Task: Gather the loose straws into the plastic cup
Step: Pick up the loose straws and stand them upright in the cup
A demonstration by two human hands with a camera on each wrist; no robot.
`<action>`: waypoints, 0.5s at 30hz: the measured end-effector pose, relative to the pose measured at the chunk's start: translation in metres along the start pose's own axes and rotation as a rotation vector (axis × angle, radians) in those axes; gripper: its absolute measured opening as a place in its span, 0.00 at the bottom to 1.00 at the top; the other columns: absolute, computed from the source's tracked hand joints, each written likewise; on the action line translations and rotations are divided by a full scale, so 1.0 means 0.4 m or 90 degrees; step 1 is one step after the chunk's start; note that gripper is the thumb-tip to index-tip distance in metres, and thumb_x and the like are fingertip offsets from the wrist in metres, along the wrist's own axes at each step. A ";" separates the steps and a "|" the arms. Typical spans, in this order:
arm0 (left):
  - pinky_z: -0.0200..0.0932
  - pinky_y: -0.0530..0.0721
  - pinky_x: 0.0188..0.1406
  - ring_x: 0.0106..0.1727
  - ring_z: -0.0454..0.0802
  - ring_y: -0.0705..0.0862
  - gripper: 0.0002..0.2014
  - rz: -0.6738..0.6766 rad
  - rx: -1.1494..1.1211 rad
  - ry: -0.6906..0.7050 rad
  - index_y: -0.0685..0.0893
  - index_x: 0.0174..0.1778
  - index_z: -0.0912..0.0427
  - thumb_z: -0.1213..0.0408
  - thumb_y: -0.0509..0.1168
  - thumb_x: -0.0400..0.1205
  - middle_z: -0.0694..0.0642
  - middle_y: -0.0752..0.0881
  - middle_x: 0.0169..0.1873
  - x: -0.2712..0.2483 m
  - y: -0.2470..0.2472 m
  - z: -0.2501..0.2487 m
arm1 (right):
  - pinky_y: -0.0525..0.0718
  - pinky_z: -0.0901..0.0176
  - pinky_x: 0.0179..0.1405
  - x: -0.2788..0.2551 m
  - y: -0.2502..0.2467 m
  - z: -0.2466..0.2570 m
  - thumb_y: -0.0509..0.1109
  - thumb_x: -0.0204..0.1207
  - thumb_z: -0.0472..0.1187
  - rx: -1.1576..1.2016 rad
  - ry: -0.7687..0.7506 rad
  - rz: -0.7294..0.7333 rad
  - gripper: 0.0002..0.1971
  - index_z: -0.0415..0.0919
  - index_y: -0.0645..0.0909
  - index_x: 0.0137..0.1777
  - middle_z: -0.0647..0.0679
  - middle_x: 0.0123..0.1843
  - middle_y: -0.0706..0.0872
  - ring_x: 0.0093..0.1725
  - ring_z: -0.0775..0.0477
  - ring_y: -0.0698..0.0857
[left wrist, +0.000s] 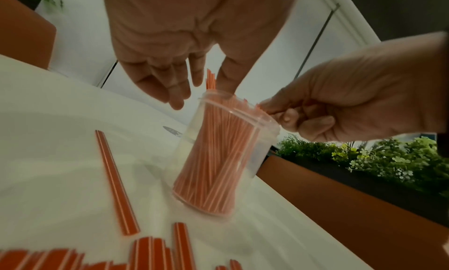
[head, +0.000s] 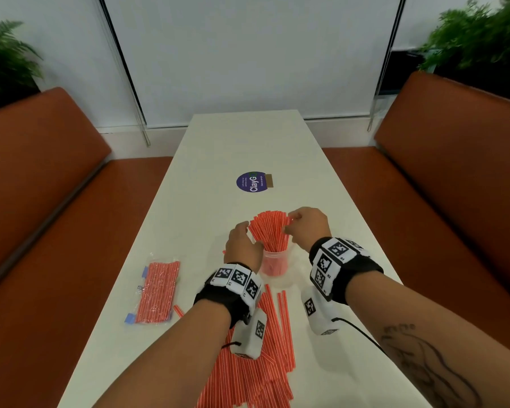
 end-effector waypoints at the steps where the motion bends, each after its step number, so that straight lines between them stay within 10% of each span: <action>1: 0.57 0.73 0.74 0.74 0.58 0.74 0.28 0.000 0.021 0.012 0.66 0.77 0.56 0.66 0.64 0.80 0.57 0.70 0.76 0.001 -0.003 -0.005 | 0.81 0.53 0.65 0.002 -0.005 -0.001 0.70 0.74 0.33 -0.010 -0.009 -0.014 0.18 0.34 0.81 0.64 0.39 0.63 0.85 0.62 0.41 0.84; 8: 0.54 0.62 0.78 0.85 0.50 0.50 0.33 0.048 0.360 0.223 0.49 0.83 0.60 0.73 0.54 0.82 0.54 0.49 0.84 -0.023 0.011 -0.083 | 0.57 0.49 0.84 -0.030 0.080 0.019 0.57 0.84 0.38 -0.221 -0.226 0.112 0.31 0.38 0.48 0.83 0.44 0.86 0.47 0.86 0.45 0.49; 15: 0.53 0.60 0.80 0.85 0.49 0.45 0.34 0.049 0.393 0.251 0.47 0.83 0.59 0.69 0.55 0.83 0.55 0.44 0.84 -0.013 -0.012 -0.081 | 0.48 0.52 0.85 -0.035 0.073 0.030 0.58 0.83 0.36 -0.215 -0.284 0.095 0.35 0.37 0.42 0.83 0.43 0.86 0.41 0.85 0.46 0.41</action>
Point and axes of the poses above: each hand's wrist, its own x-axis towards the middle knuckle, its own y-axis out of the palm, z = x × y, the point moved 7 cm from there along x, towards the middle knuckle
